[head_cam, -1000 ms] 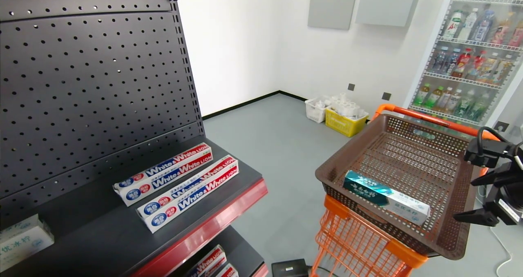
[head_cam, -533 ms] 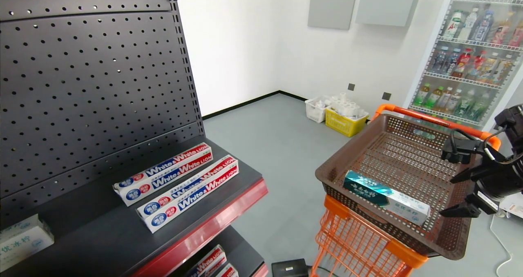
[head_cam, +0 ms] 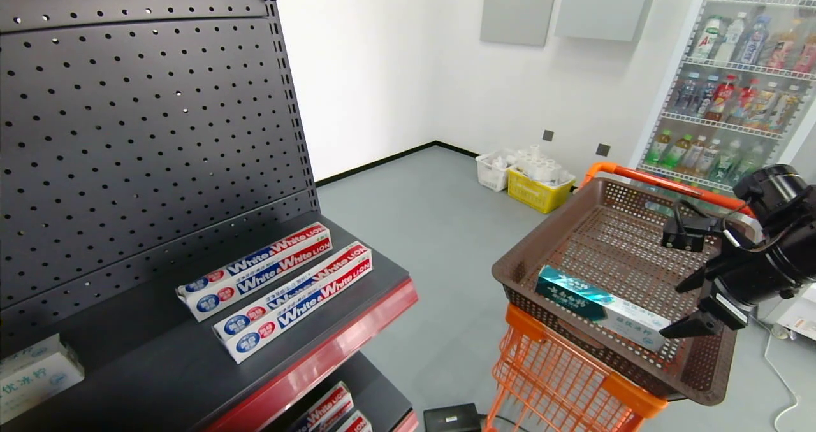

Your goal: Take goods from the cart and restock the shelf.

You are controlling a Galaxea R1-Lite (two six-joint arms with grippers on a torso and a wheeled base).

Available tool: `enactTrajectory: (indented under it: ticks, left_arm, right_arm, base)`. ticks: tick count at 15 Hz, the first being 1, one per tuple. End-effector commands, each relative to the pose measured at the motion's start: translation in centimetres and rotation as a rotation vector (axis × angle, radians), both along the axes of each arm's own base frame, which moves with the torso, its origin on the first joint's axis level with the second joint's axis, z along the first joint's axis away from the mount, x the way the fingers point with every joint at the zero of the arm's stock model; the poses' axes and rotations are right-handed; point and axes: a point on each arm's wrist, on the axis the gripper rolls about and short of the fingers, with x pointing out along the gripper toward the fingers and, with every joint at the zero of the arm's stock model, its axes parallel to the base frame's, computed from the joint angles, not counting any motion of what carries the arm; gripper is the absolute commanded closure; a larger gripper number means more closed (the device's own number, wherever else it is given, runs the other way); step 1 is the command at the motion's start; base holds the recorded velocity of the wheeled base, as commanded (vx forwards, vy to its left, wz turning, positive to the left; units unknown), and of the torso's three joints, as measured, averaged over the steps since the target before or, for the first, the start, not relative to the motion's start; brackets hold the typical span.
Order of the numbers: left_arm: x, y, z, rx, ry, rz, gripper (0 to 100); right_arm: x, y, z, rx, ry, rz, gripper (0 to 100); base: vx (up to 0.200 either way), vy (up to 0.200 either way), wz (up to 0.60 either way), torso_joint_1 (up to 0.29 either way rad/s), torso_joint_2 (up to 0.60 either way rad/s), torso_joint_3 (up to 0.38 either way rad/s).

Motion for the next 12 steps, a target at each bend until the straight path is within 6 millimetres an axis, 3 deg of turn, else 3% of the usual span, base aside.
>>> enactTrajectory:
  ticks: [1, 12]
  left_arm:
    - [0.0, 0.0, 0.0, -0.001, 0.001, 0.001, 0]
    - [0.0, 0.0, 0.0, -0.001, 0.001, 0.001, 0]
  right_arm:
    - [0.9, 0.8, -0.2, 0.012, 0.019, 0.009, 0]
    - [6.8, 0.7, -3.6, -0.035, 0.018, -0.003, 0]
  base:
    - [0.0, 0.0, 0.0, 0.0, 0.0, 0.0]
    - [0.0, 0.0, 0.0, 0.0, 0.0, 0.0]
